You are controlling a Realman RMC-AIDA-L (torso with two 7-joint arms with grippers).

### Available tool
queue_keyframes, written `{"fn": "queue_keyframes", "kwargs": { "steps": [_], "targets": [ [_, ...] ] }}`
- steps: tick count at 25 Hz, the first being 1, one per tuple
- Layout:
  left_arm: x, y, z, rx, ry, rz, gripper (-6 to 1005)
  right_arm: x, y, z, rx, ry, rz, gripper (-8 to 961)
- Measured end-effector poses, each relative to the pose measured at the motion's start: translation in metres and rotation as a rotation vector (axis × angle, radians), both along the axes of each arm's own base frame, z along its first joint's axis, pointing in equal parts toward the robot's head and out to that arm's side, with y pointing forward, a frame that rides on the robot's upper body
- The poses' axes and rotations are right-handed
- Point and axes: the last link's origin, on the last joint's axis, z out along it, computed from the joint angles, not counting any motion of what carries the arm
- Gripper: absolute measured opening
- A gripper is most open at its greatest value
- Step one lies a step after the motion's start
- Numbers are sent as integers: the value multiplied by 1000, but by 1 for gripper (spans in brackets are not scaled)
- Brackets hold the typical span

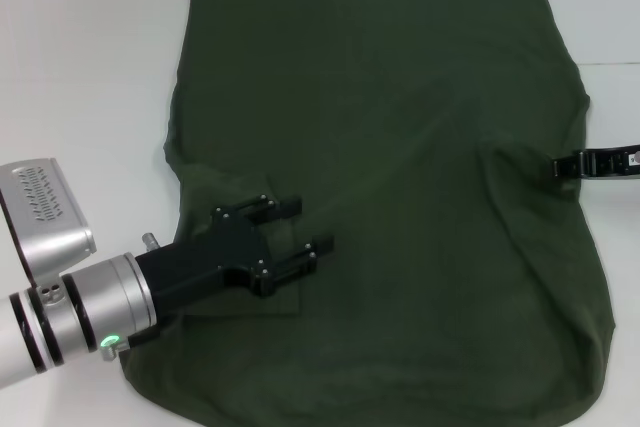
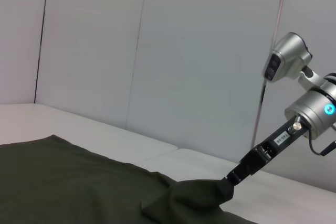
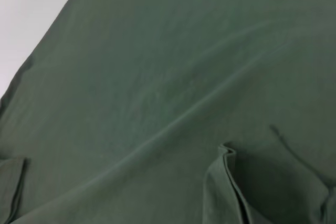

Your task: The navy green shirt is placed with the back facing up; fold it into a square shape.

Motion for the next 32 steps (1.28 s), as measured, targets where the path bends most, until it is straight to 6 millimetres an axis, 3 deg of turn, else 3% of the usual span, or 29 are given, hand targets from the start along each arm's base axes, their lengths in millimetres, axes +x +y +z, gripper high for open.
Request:
{"fn": "queue_keyframes", "kwargs": {
  "steps": [8,14,21,32],
  "targets": [
    [0,0,0,0,0,1,627,-2,0,5,-2,3,11,106],
    [0,0,0,0,0,2,627,-11,0,11,-14,17,49,11],
    [0,0,0,4,-1,1,626,-36,-5,16,-69,107,155,11],
    [-9,3,11,62,-22,48,627,-61,4,7,-111,125,224,11]
  ]
}}
